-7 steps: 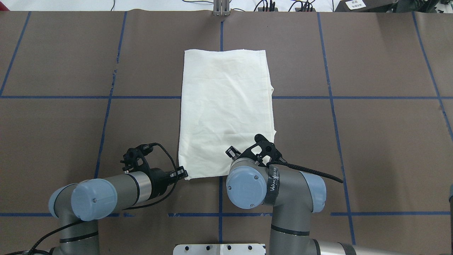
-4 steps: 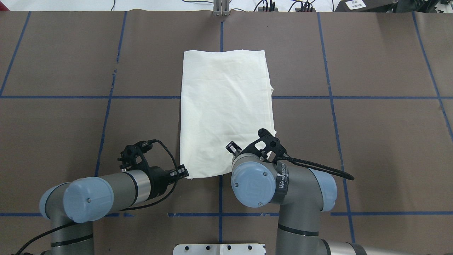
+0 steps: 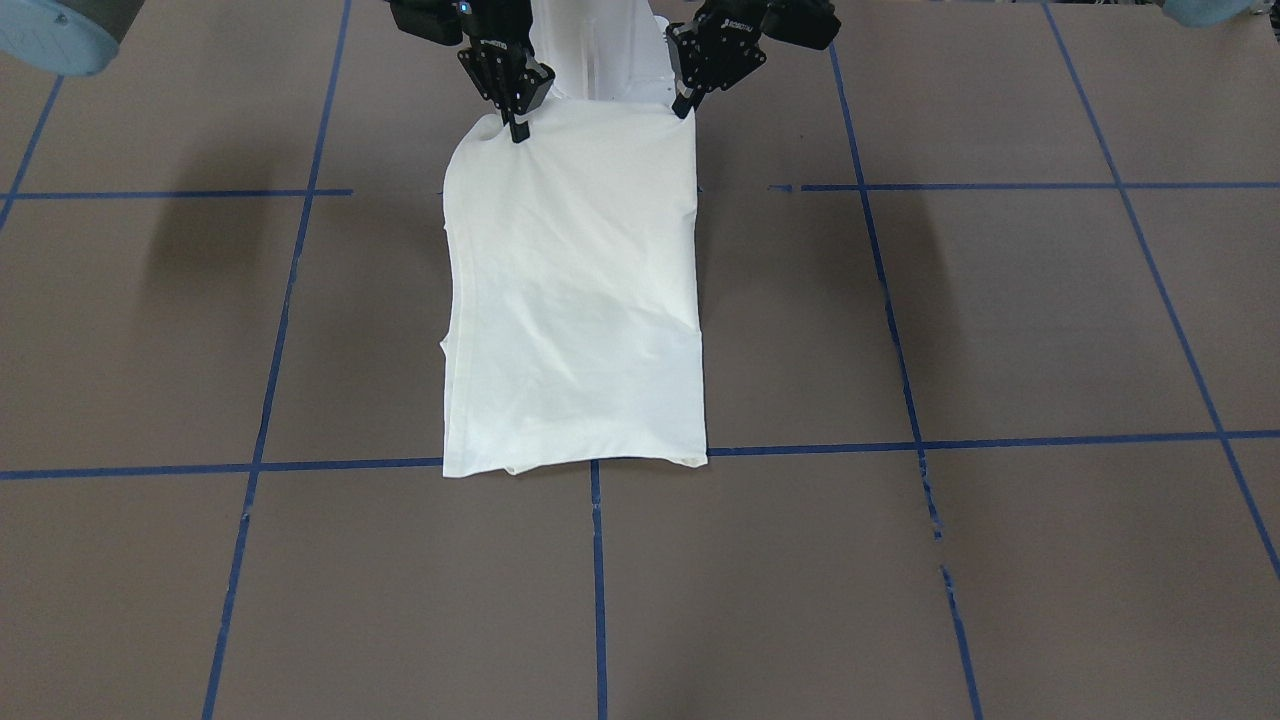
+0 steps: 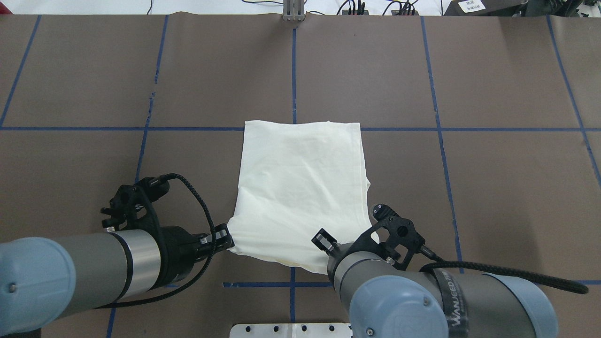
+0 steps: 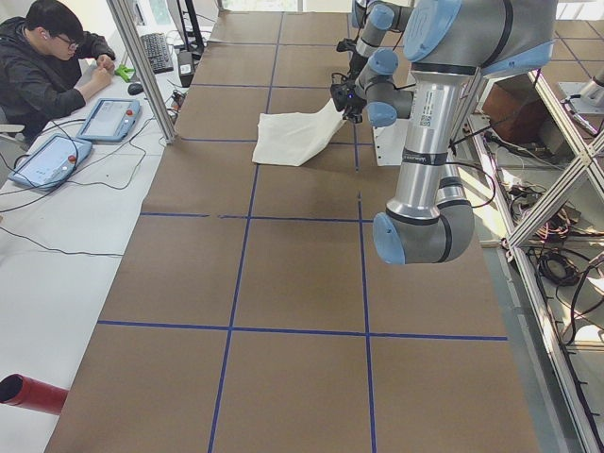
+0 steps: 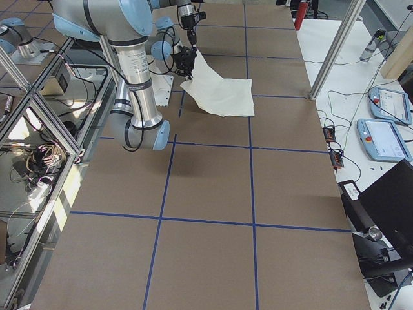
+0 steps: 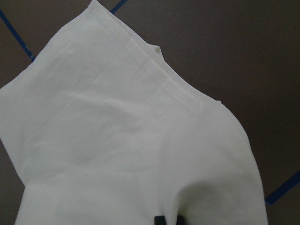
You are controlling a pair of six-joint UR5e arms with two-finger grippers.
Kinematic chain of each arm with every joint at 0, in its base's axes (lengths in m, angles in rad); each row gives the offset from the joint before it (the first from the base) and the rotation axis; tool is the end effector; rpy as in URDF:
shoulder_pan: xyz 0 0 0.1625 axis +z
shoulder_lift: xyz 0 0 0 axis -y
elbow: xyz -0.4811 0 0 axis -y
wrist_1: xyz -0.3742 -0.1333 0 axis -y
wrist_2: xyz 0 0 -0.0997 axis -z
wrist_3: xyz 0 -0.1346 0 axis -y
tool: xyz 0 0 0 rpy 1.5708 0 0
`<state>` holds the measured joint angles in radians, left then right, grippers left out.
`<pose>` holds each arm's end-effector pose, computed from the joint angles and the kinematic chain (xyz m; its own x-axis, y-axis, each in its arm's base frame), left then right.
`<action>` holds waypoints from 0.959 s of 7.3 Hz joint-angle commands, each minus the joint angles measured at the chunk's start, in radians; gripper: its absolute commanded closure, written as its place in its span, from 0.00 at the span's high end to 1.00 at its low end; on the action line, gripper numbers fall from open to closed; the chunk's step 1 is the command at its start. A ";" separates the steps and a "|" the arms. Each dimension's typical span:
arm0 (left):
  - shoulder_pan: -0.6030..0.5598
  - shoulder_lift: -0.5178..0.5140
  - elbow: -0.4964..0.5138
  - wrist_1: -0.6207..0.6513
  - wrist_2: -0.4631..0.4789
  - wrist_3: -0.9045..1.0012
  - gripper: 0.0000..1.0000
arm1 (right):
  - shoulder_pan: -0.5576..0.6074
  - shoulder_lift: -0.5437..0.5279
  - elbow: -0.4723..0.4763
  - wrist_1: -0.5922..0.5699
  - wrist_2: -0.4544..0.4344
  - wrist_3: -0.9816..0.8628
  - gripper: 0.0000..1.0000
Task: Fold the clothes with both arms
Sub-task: 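Lift the near edge with both grippers and fold it away from the robot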
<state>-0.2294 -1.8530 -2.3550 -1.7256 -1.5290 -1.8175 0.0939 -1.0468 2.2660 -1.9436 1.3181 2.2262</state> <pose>0.4313 -0.2434 0.2494 0.2586 -0.3109 -0.9146 0.3388 0.9158 -0.2156 -0.5153 -0.2162 0.2394 0.3541 0.6261 0.6947 -0.6219 0.7125 -0.3251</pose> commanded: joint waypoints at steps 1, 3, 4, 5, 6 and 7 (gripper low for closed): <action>0.007 -0.029 0.006 0.073 -0.014 0.009 0.00 | -0.004 0.005 0.002 -0.040 -0.002 -0.014 0.00; -0.043 -0.125 0.153 0.072 -0.013 0.085 0.00 | 0.087 0.031 -0.118 0.027 0.001 -0.055 0.00; -0.075 -0.139 0.181 0.072 -0.016 0.134 0.00 | 0.128 0.048 -0.199 0.096 0.007 -0.074 0.00; -0.109 -0.153 0.209 0.072 -0.017 0.155 0.00 | 0.159 0.048 -0.241 0.144 0.007 -0.112 0.00; -0.143 -0.182 0.250 0.073 -0.017 0.194 0.00 | 0.188 0.050 -0.282 0.176 0.007 -0.131 0.00; -0.178 -0.205 0.303 0.064 -0.019 0.214 0.00 | 0.211 0.050 -0.314 0.211 0.009 -0.155 0.00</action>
<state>-0.3643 -2.0286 -2.1111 -1.6547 -1.5464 -1.6362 0.2714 -0.9986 1.9997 -1.7794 1.3255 2.1019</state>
